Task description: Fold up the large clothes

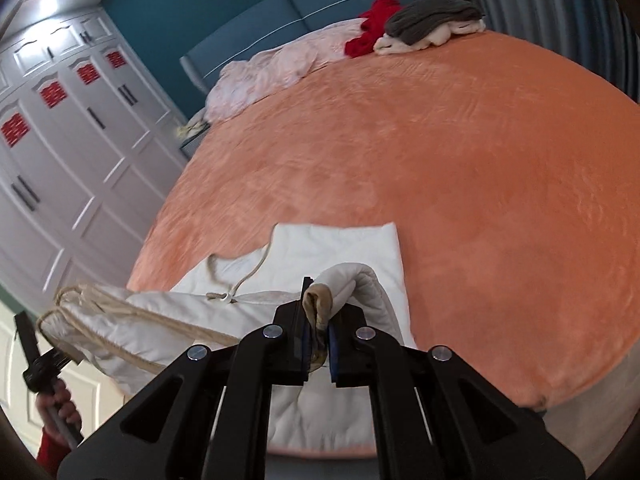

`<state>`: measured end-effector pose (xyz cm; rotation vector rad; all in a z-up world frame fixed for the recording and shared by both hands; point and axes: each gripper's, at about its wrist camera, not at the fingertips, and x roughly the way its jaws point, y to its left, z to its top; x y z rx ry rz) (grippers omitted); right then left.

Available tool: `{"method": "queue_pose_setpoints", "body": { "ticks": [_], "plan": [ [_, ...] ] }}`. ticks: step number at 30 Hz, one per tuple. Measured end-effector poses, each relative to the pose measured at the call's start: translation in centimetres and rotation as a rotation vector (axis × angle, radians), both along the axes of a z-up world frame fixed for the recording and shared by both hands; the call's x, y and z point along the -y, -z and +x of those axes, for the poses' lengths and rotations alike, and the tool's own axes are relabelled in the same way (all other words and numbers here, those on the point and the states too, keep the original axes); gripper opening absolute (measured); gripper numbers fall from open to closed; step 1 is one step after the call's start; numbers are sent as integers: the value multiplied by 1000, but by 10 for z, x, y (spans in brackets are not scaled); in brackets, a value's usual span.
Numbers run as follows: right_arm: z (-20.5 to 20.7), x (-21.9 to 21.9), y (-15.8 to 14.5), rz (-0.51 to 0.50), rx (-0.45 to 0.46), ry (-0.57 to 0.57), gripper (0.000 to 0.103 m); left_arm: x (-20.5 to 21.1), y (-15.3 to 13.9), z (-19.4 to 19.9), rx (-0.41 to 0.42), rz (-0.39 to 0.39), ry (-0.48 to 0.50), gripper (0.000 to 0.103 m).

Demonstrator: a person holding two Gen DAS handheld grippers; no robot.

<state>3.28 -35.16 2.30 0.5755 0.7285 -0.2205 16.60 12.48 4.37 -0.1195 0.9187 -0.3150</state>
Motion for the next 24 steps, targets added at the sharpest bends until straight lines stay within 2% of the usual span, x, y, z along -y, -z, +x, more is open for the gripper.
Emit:
{"method": "queue_pose_setpoints", "body": {
  "ticks": [4,8,10,11,12,13,14,15,17,21,24],
  "plan": [
    [16,1,14,-22,-17,41,9,4,22,25,-5,-9,-34,14],
    [15,10,14,68,27,67,19,-1,33,41,-22,-39,-88,20],
    [13,11,11,105,58,52,27,-8,23,42,61,2,-145,44],
    [11,11,8,106,72,49,34,-11,16,40,101,7,-159,52],
    [7,11,2,82,94,57,40,-14,11,39,125,1,-162,65],
    [3,10,-5,54,125,69,56,-18,4,39,145,-9,-164,68],
    [-4,9,-14,21,170,87,67,-20,0,40,150,-15,-163,68],
    [-8,9,-21,1,199,98,70,-23,-3,43,139,-23,-152,69],
    [-9,9,-26,-26,200,103,76,-25,-3,48,114,-41,-141,72],
    [3,12,-7,-64,108,78,77,-20,21,63,2,-91,-83,73],
    [17,16,20,-71,12,66,77,-9,46,75,-77,-78,-49,73]
  ]
}}
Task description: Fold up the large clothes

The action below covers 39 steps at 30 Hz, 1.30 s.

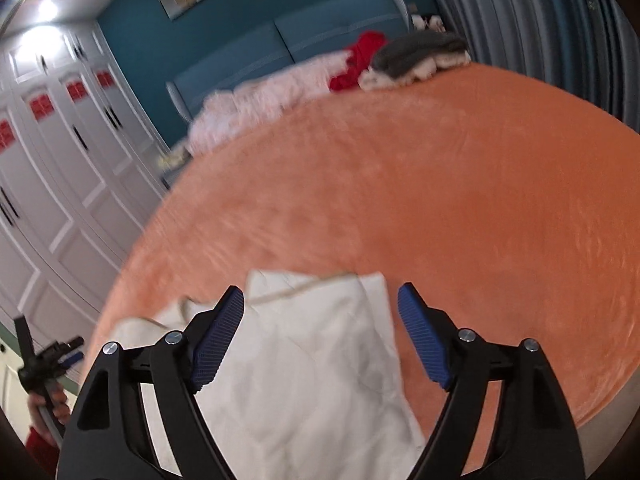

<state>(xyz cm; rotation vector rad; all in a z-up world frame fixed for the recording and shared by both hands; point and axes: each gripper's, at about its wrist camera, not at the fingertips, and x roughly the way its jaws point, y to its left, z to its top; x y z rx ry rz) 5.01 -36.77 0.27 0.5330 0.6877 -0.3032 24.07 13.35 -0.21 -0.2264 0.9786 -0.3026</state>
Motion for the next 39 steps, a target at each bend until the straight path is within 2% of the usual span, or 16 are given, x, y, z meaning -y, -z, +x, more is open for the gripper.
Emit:
{"method": "queue_pose_setpoints", "body": {
  "ticks": [3,6,7,8,9,10,11,12,13,18,21,25,29,35,39],
  "plan": [
    [10,4,19,51,-36,-5,77,11,22,12,-59,20,19,73],
    [19,10,32,104,-45,1,77,18,32,18,-71,27,16,73],
    [21,9,34,116,-45,-1,75,20,34,20,-73,26,19,67],
    [26,10,38,131,-49,-8,62,21,34,21,-74,24,23,59],
    [32,10,41,146,-62,-24,54,23,34,24,-77,23,33,40],
    [37,9,43,149,-77,-30,40,25,35,27,-87,31,38,27],
    [43,7,43,139,-93,-39,18,25,35,28,-84,31,38,21],
    [47,5,43,126,-102,-46,10,25,33,30,-82,31,36,11],
    [50,3,38,95,-97,-46,8,25,32,32,-80,26,36,7],
    [58,1,4,31,16,-20,7,19,-1,33,26,18,-6,6],
    [76,3,8,-4,-9,-7,7,21,-7,43,41,35,-34,6],
    [101,3,49,-14,-117,4,7,37,23,64,-1,160,-41,6],
    [108,5,82,-21,-192,13,7,51,58,74,-31,253,-40,6],
    [111,8,114,31,-224,3,8,52,92,81,-28,278,-39,8],
    [111,-1,121,-18,-215,1,8,56,102,76,15,287,-51,9]
  ]
}}
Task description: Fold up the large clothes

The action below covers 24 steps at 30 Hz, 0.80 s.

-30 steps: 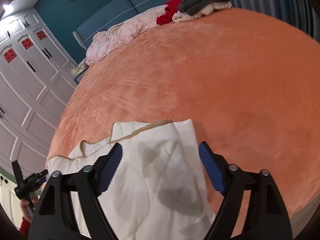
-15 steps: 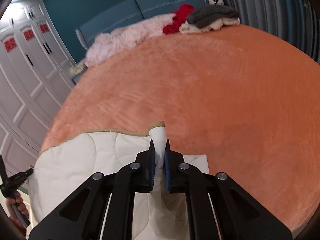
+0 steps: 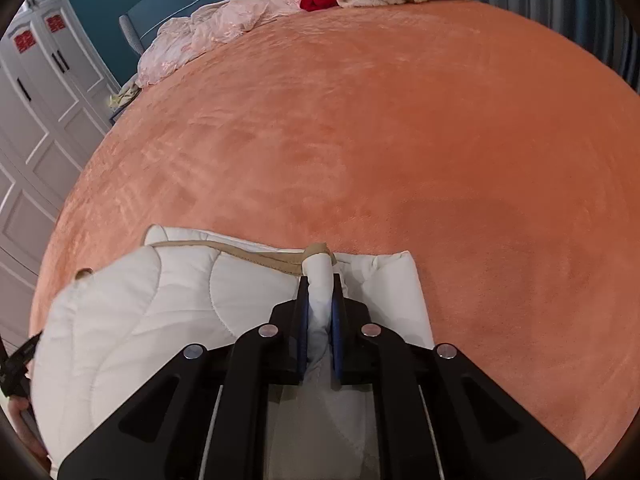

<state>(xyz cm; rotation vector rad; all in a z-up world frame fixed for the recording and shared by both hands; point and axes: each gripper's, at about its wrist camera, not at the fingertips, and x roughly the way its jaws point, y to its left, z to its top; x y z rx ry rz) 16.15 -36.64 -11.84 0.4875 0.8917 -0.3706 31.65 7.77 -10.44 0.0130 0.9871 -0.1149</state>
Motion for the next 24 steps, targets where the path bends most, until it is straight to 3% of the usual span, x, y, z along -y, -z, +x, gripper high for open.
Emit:
{"method": "queue_pose_setpoints", "body": {
  "ticks": [9,12,13,14,15,16,20,24],
  "plan": [
    [-6,1,2,3,42,11,10,3,2,-6,50,11,-25,16],
    [-7,7,-4,35,37,19,12,0,-2,-7,44,18,-42,29],
    [-8,9,-11,27,22,36,17,-1,-7,-6,35,31,-55,42],
    [-11,9,-18,5,10,59,40,-4,-15,-7,31,53,-75,47],
    [-15,8,-29,-26,14,90,52,-8,-26,-10,39,61,-94,56],
    [-24,5,-45,-53,62,112,57,-12,-35,-13,48,48,-96,60],
    [-28,-19,-89,-62,161,38,57,-18,-79,-27,81,-25,-74,63],
    [2,-78,-103,-43,160,-160,53,14,-108,-32,66,-118,5,63]
  ]
}}
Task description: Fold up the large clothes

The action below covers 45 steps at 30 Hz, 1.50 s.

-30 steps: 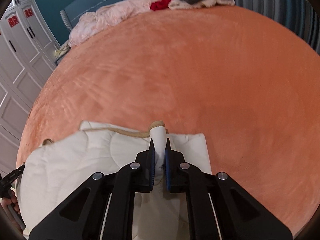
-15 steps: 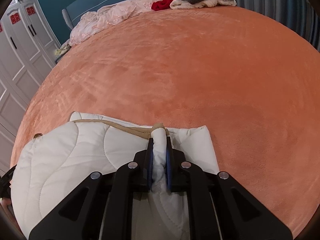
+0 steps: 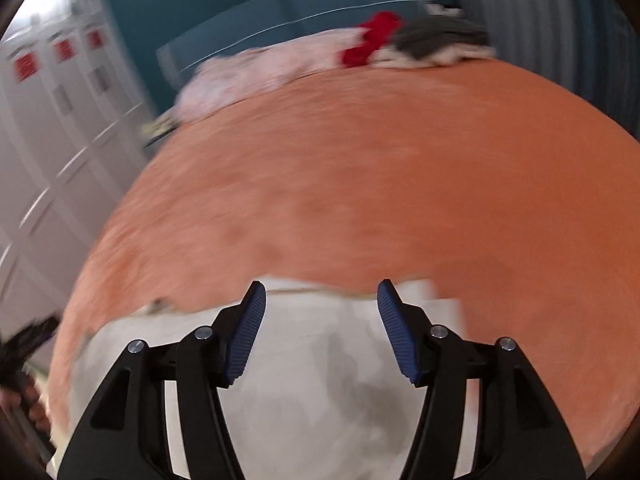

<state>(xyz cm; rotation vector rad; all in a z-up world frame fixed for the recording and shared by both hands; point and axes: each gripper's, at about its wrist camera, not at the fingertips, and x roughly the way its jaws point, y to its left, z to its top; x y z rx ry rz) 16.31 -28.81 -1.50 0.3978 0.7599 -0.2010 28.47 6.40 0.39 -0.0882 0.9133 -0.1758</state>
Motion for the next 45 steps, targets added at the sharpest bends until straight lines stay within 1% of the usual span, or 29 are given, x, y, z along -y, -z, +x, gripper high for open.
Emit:
{"method": "queue_pose_setpoints", "body": {
  "ticks": [2,3,4,5,6,7,8,9,10,11,12,13,15,16,17,18,20,24,29,36,45],
  "plan": [
    [17,-32,3,-9,-26,-104,40,33,-3,-4,-16,-31,84,63],
    [24,-43,6,-9,-38,-137,37,49,1,-6,-27,-40,123,63],
    [32,-58,12,-15,-58,-181,26,62,5,-9,-36,-38,147,63],
    [40,-71,19,-33,-84,-216,20,79,12,-12,-53,-28,177,63],
    [43,-79,24,-48,-101,-234,11,94,21,-13,-74,-19,208,62],
    [48,-86,33,-63,-126,-255,3,105,28,-14,-92,-10,225,60],
    [52,-91,42,-67,-151,-269,2,115,38,-15,-113,0,240,56],
    [56,-93,51,-78,-177,-273,1,125,48,-17,-134,6,254,45],
    [59,-94,59,-95,-200,-269,0,130,56,-18,-150,10,262,35],
    [59,-93,65,-105,-215,-263,0,134,63,-17,-164,16,267,31],
    [59,-91,70,-104,-225,-255,0,140,74,-18,-167,34,263,24],
    [59,-83,77,-91,-234,-235,0,141,78,-20,-161,49,260,17],
    [58,-71,83,-64,-232,-205,0,141,89,-18,-156,64,252,11],
    [55,-66,85,-53,-231,-193,0,140,93,-15,-158,59,244,7],
    [53,-62,89,-39,-228,-184,0,137,97,-11,-161,49,234,6],
    [54,-59,93,-23,-227,-176,0,134,102,-8,-161,40,224,6],
    [56,-60,99,-32,-222,-169,0,133,110,-7,-154,38,205,6],
    [61,-65,105,-64,-206,-158,0,139,118,-8,-114,68,193,6],
    [63,-62,110,-51,-184,-152,0,141,120,-9,-89,70,183,6],
    [66,-63,114,-48,-167,-152,0,147,124,-8,-58,104,172,6],
    [64,-64,115,-47,-142,-149,0,151,126,-8,-31,124,163,6]
  ]
}}
